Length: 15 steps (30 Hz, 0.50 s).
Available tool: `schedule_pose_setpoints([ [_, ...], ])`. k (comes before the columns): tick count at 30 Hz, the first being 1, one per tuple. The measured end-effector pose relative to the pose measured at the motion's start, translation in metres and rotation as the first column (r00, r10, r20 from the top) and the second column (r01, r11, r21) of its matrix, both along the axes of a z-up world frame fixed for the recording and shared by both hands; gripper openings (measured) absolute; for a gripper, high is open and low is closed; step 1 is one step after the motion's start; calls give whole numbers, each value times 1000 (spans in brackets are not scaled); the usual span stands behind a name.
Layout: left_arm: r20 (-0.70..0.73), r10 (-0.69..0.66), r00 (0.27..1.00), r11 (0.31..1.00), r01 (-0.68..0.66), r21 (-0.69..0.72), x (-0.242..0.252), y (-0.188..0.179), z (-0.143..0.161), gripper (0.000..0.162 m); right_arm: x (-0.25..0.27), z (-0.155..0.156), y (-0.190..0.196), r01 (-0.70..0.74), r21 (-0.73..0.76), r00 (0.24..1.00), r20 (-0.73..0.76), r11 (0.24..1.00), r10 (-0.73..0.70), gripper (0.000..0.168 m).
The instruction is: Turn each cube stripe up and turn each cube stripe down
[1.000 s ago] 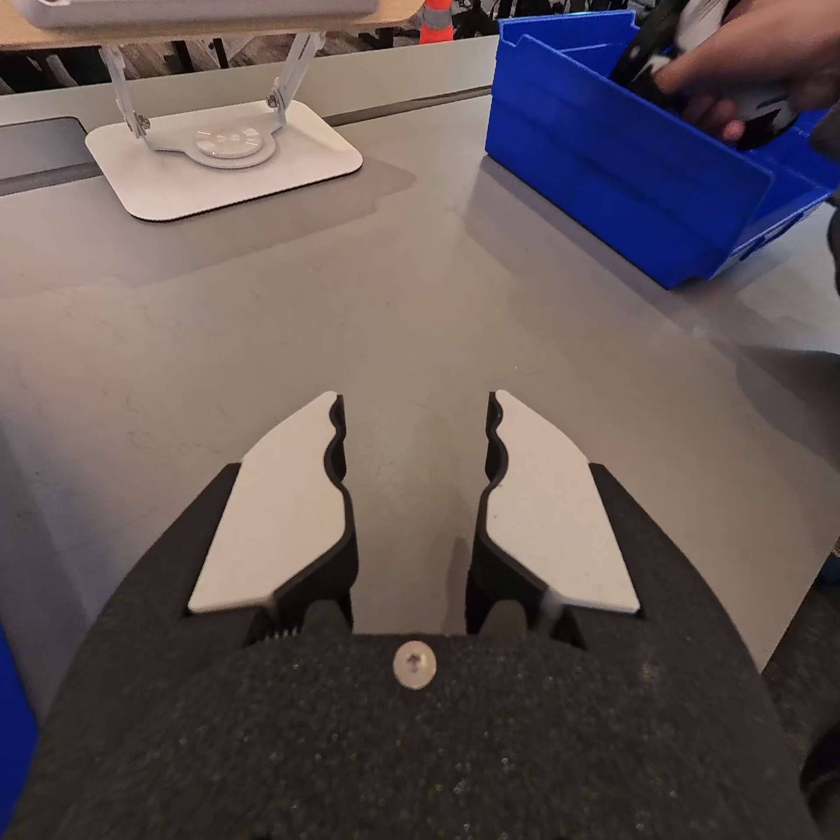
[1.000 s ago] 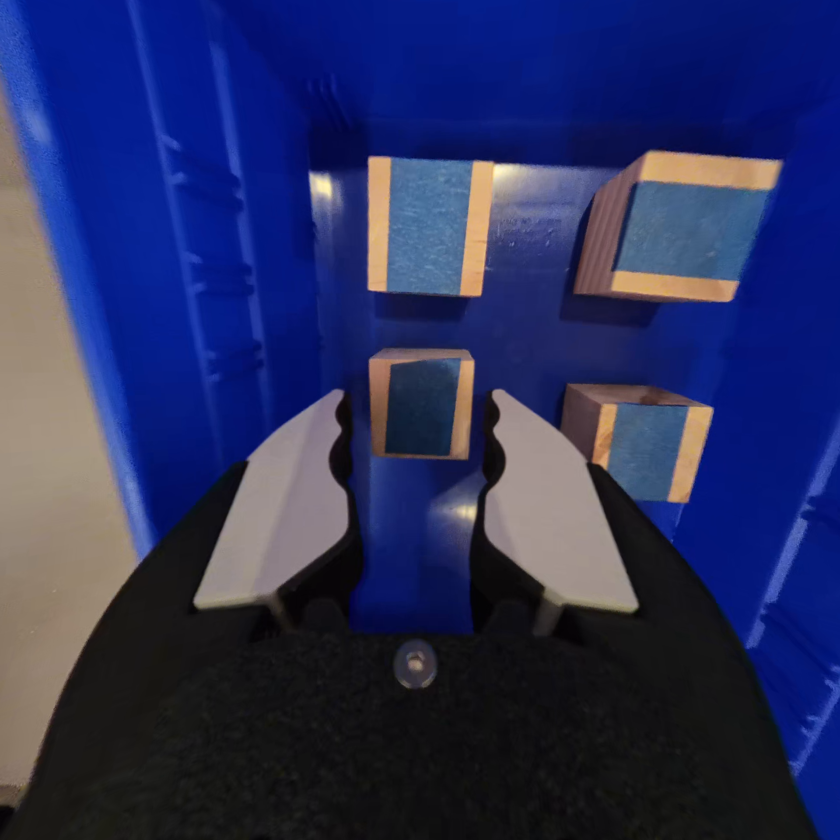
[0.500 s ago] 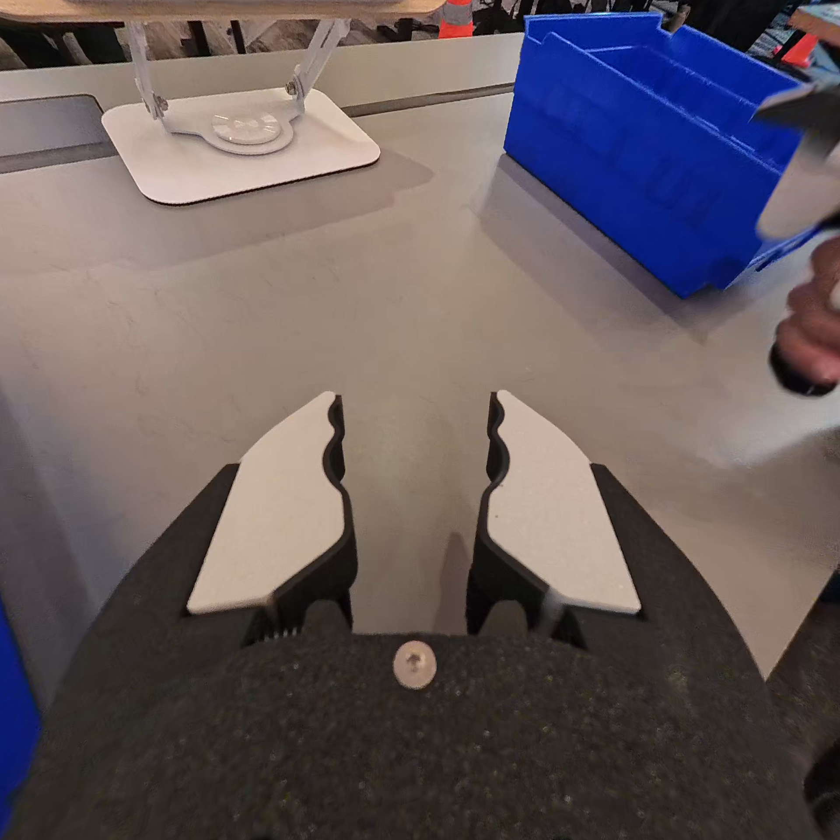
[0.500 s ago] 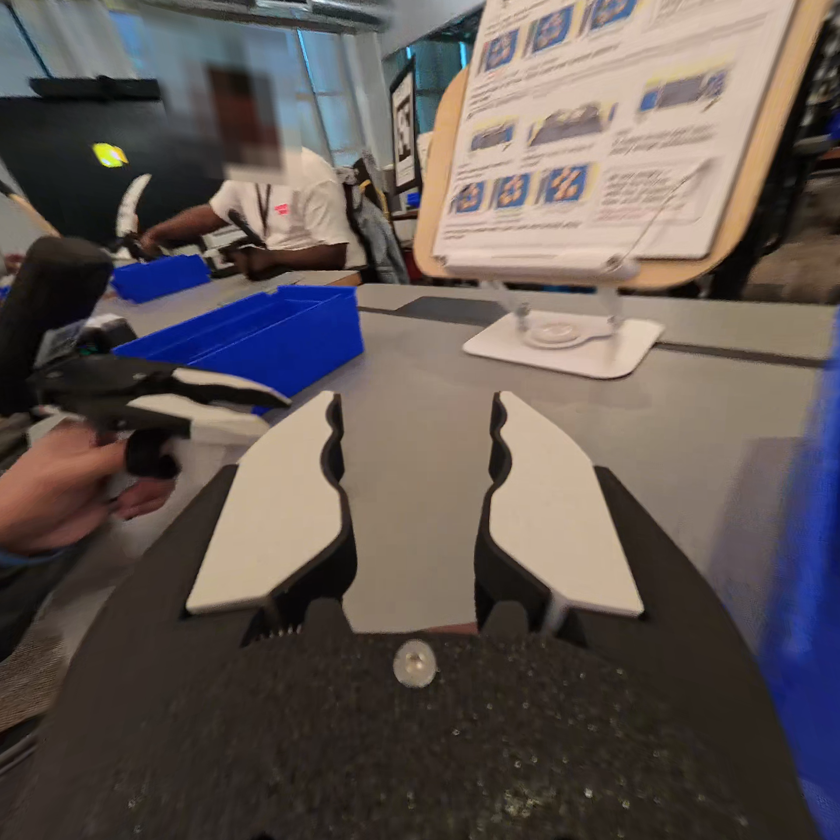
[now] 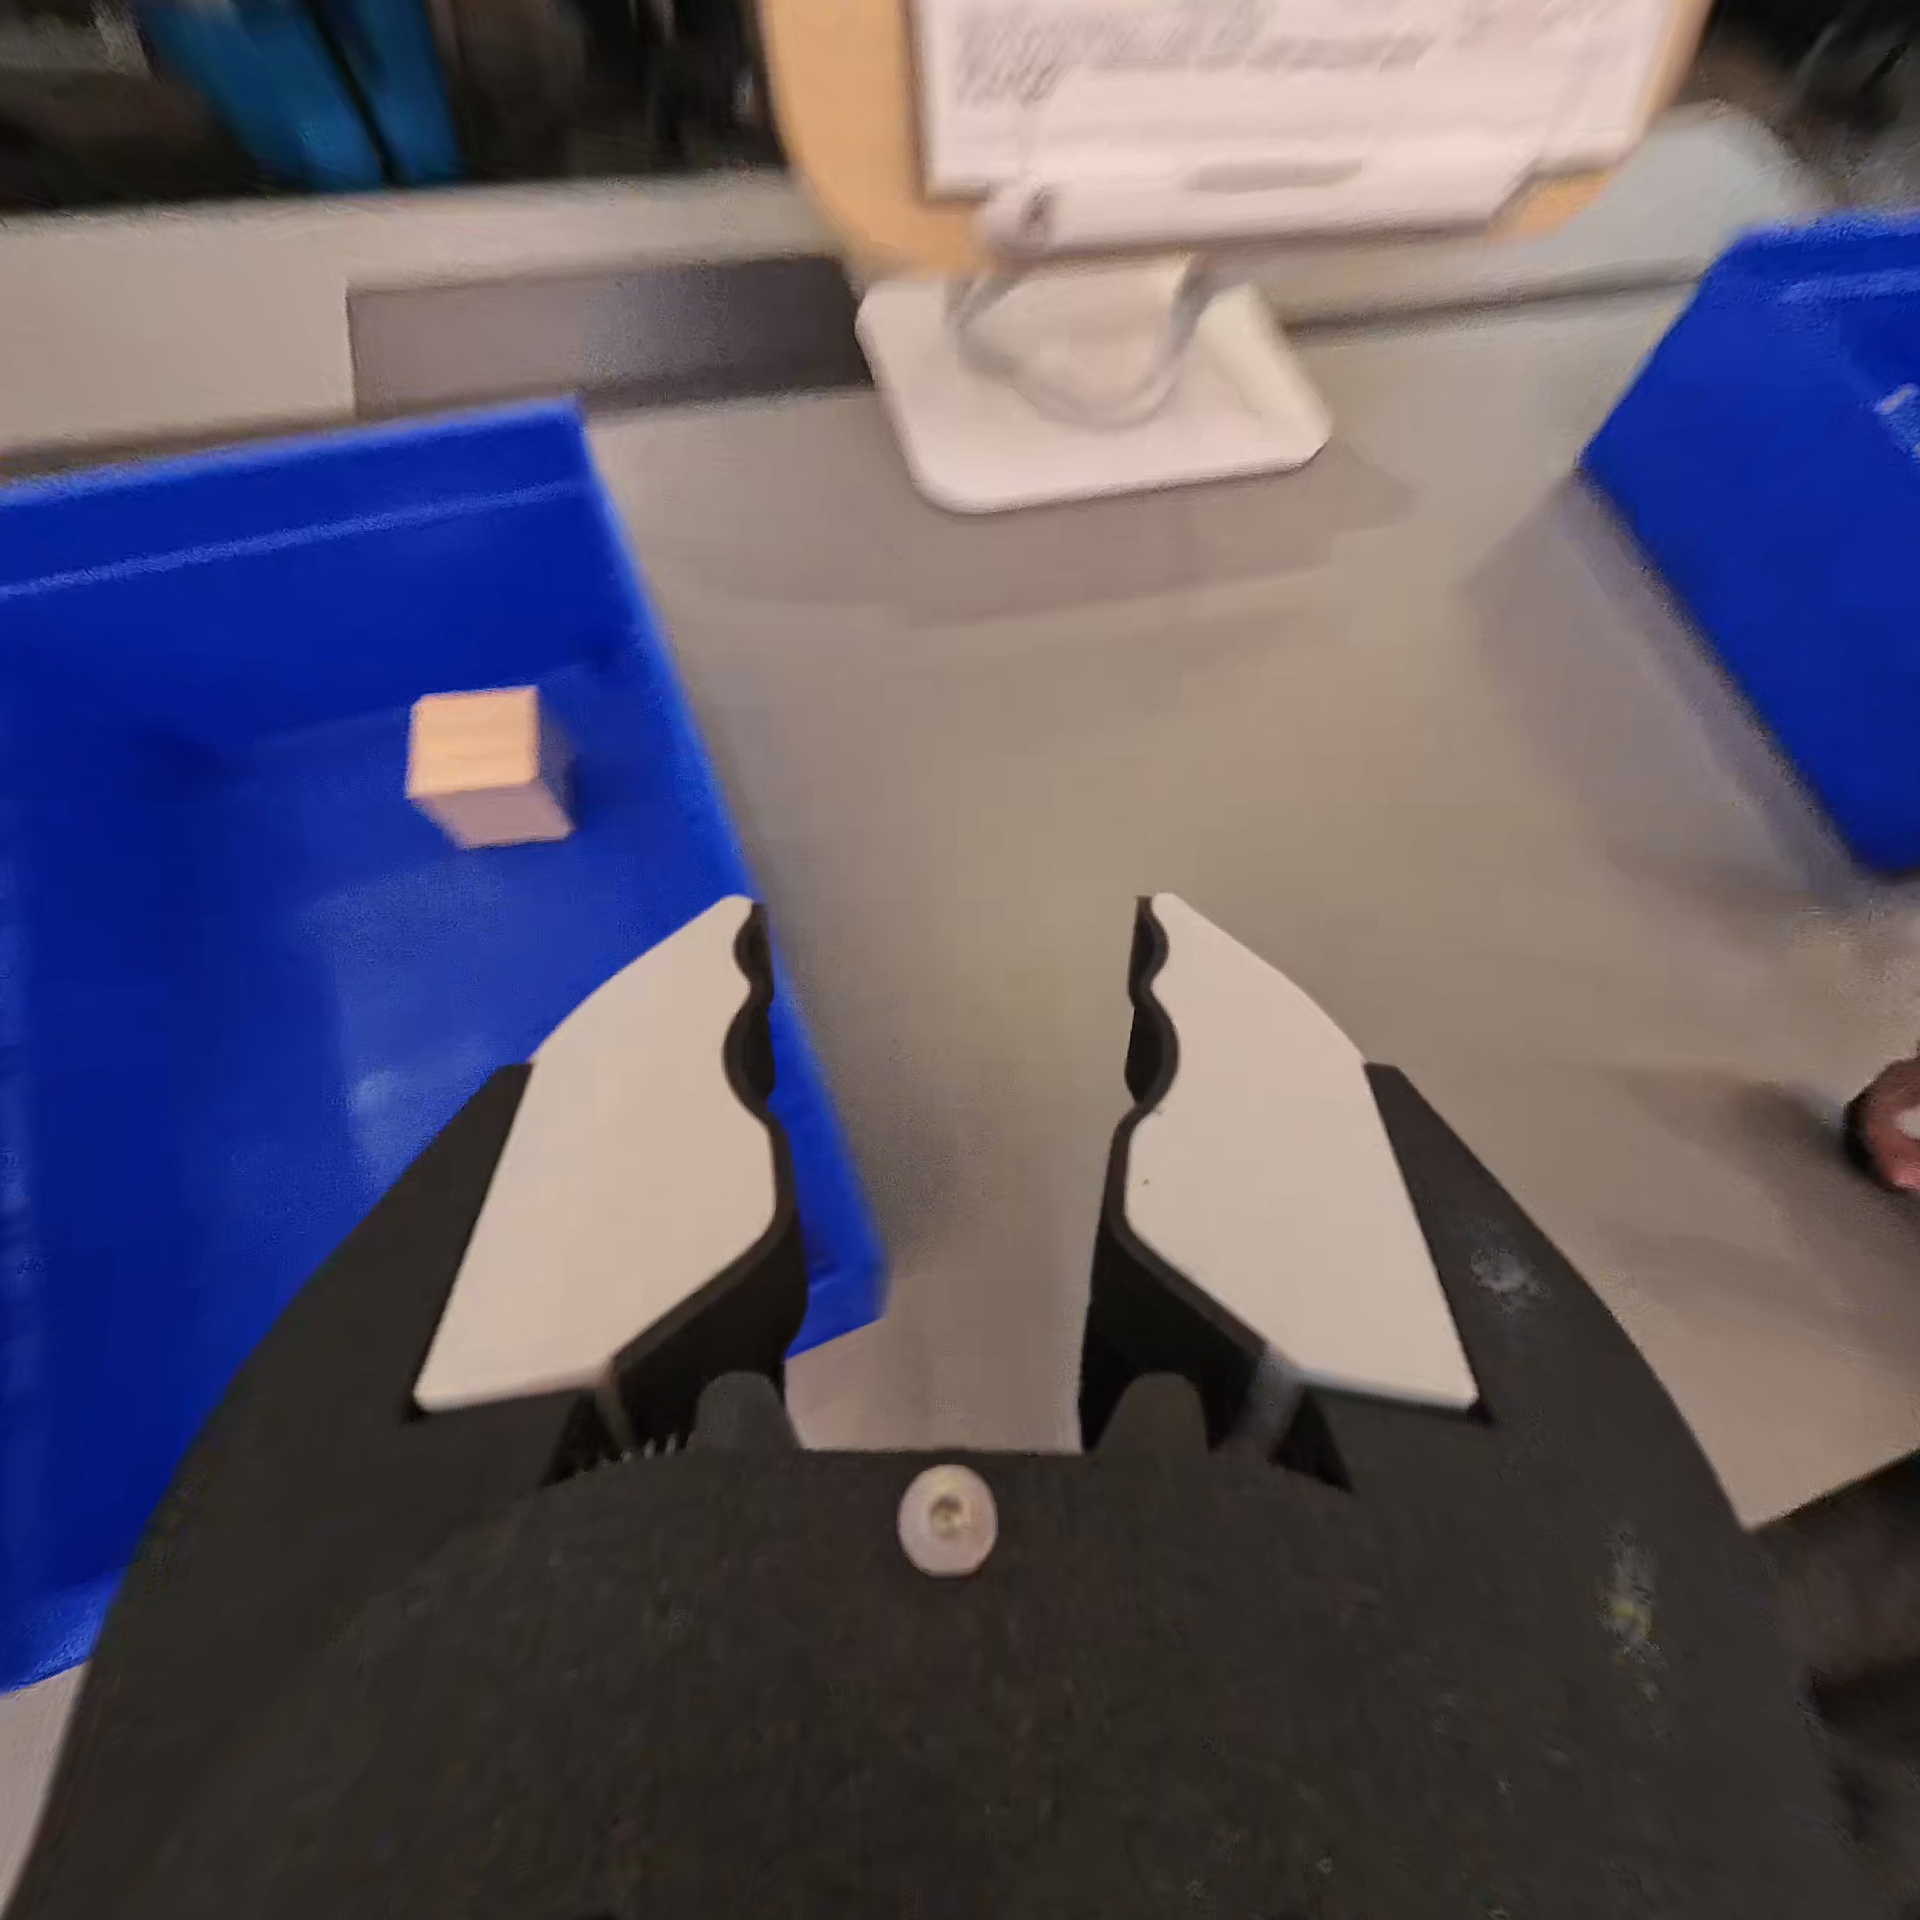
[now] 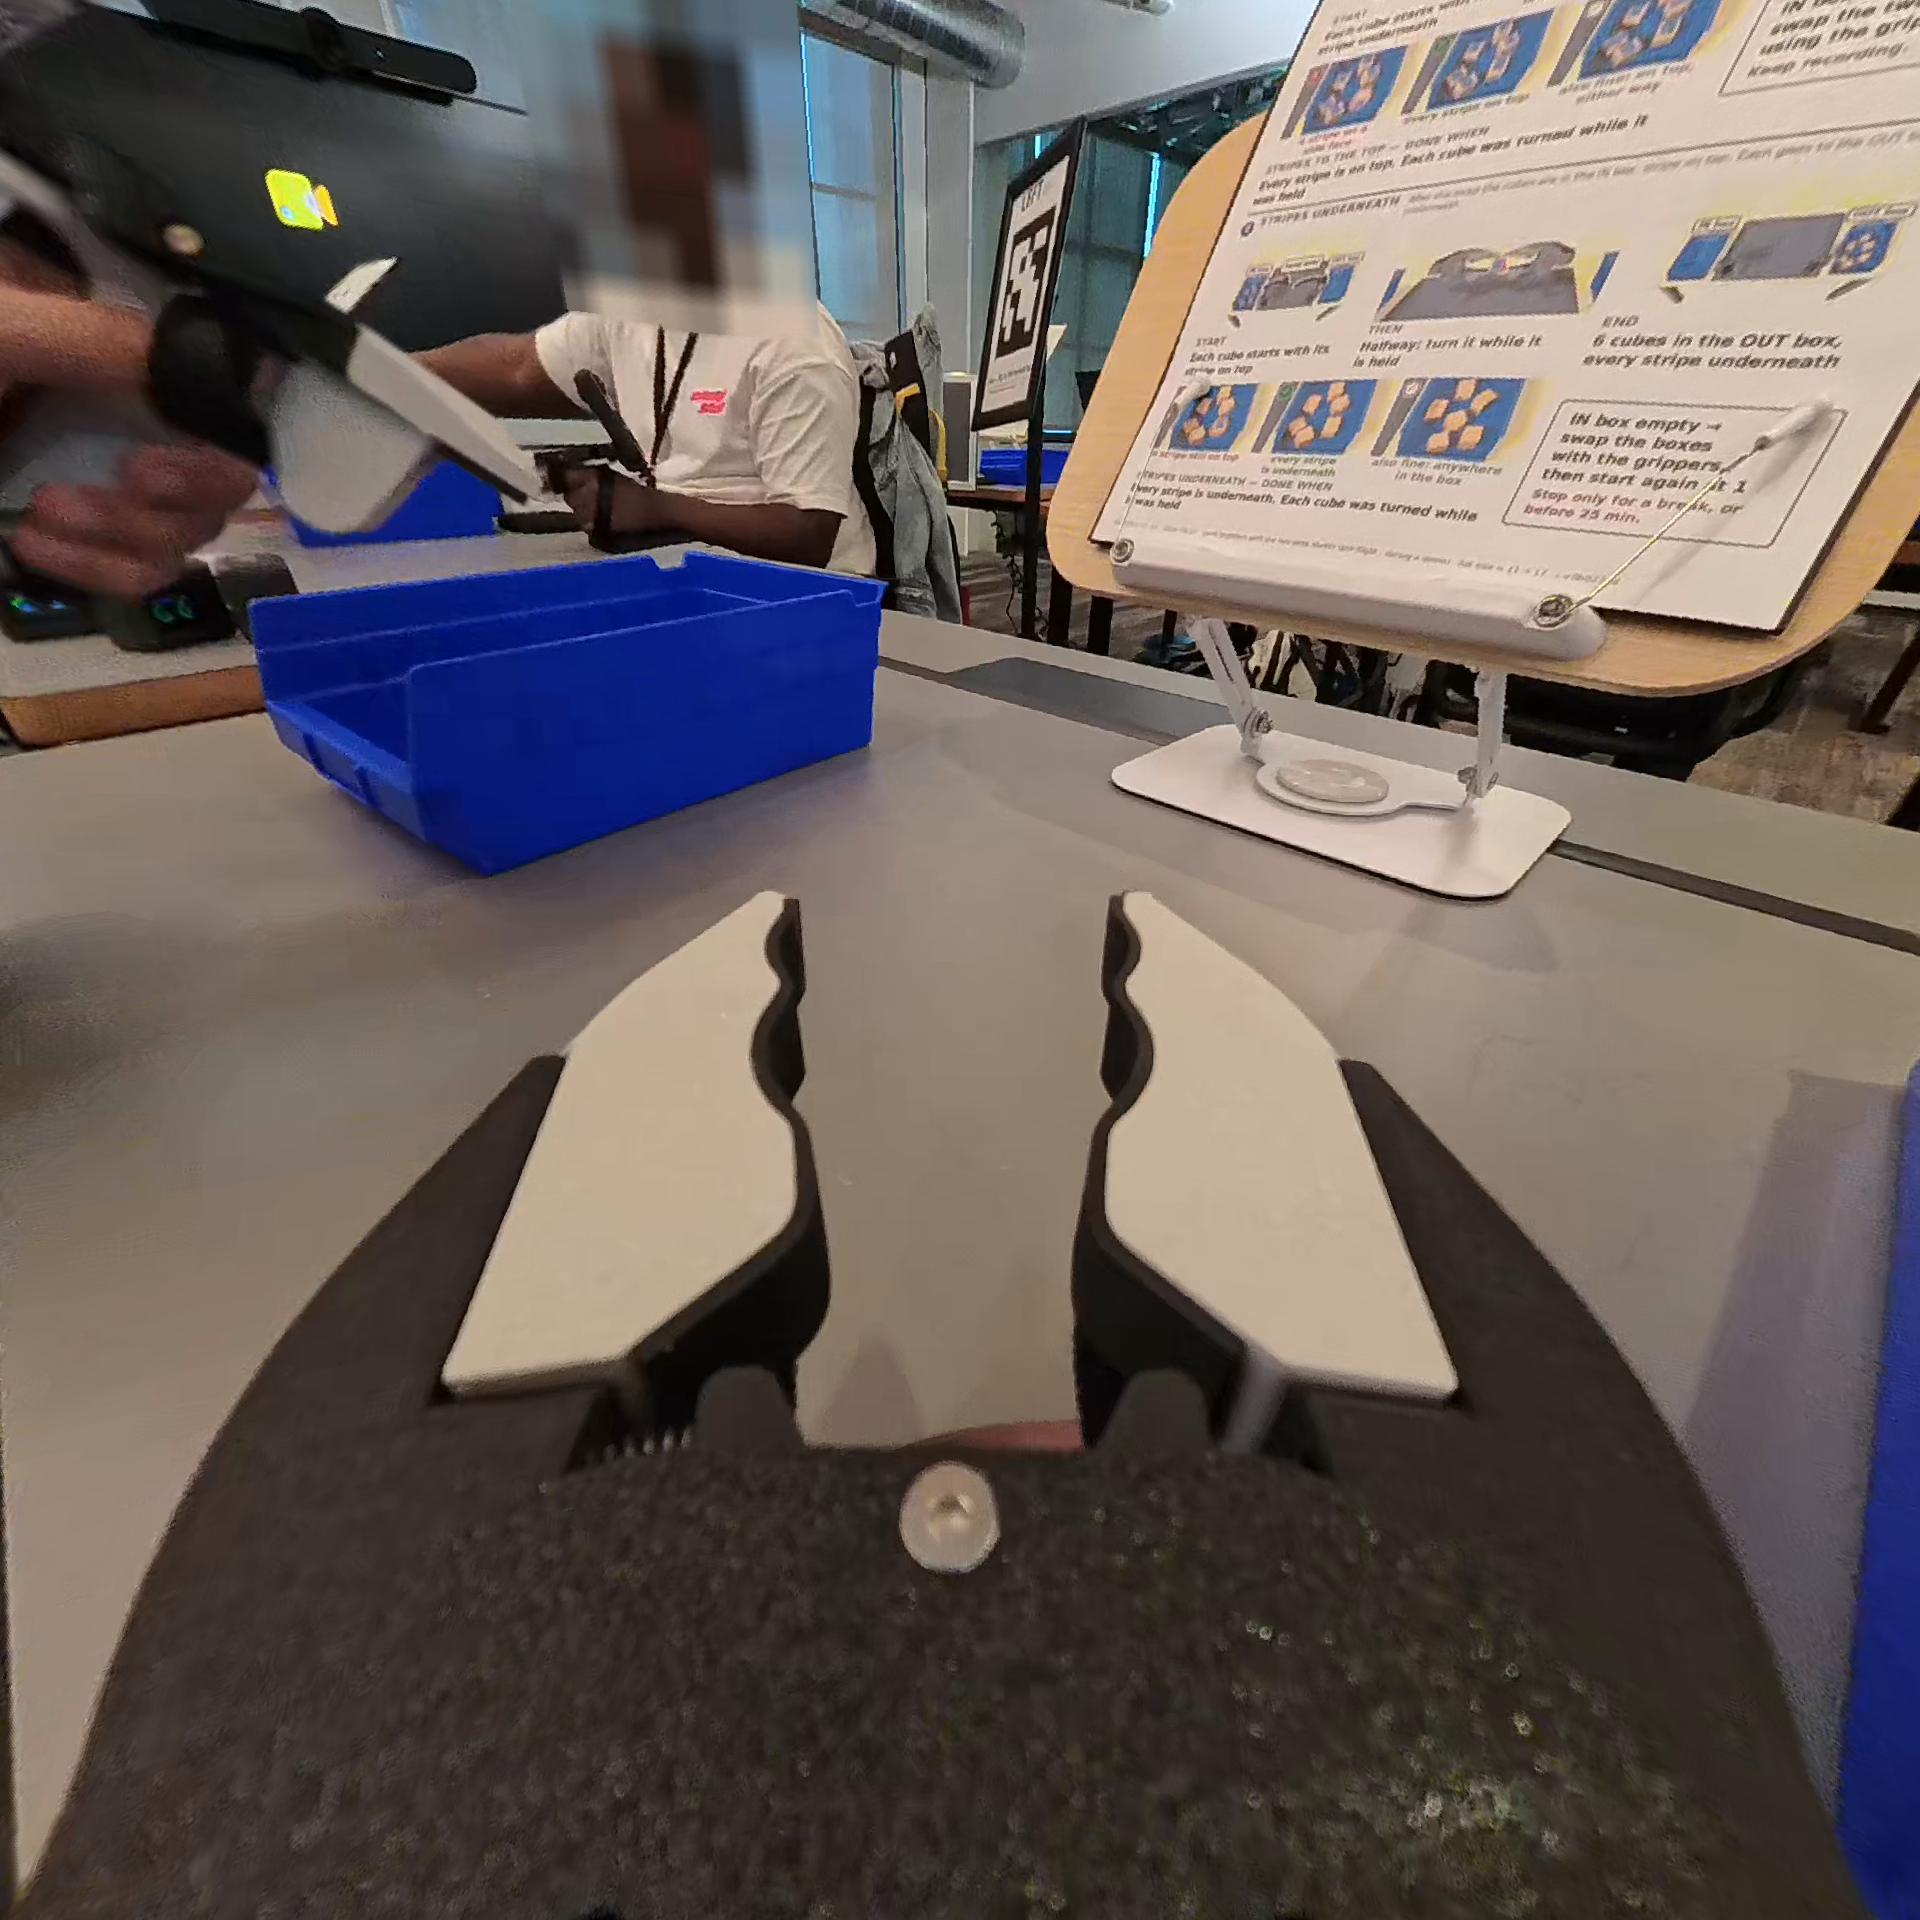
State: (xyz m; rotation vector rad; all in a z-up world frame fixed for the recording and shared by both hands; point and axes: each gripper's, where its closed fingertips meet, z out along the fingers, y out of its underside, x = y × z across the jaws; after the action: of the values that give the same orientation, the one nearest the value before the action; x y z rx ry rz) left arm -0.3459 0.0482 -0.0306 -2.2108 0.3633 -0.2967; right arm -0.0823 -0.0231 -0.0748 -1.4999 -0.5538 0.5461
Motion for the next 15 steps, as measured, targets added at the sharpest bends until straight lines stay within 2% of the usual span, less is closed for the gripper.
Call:
schedule_pose_setpoints([
  [3, -134, 61, 989, 988, -79, -133, -53, 46, -11, 64, -4, -2, -2, -27, -16, 1000, -6, 999, 27, 55],
  [8, -244, 56, 968, 940, -134, -315, -95, 119, -60, 64, -5, 0, -5, -45, 1, 999, 0, 999, 45, 54],
  [12, -257, 60, 964, 904, -162, -395, -104, 148, -94, 66, -5, -5, -2, -37, 2, 999, 27, 999, 37, 54],
  [15, -268, 31, 963, 872, -157, -464, -105, 155, -119, 71, -8, -7, -3, -44, 4, 998, 43, 999, 44, 54],
])
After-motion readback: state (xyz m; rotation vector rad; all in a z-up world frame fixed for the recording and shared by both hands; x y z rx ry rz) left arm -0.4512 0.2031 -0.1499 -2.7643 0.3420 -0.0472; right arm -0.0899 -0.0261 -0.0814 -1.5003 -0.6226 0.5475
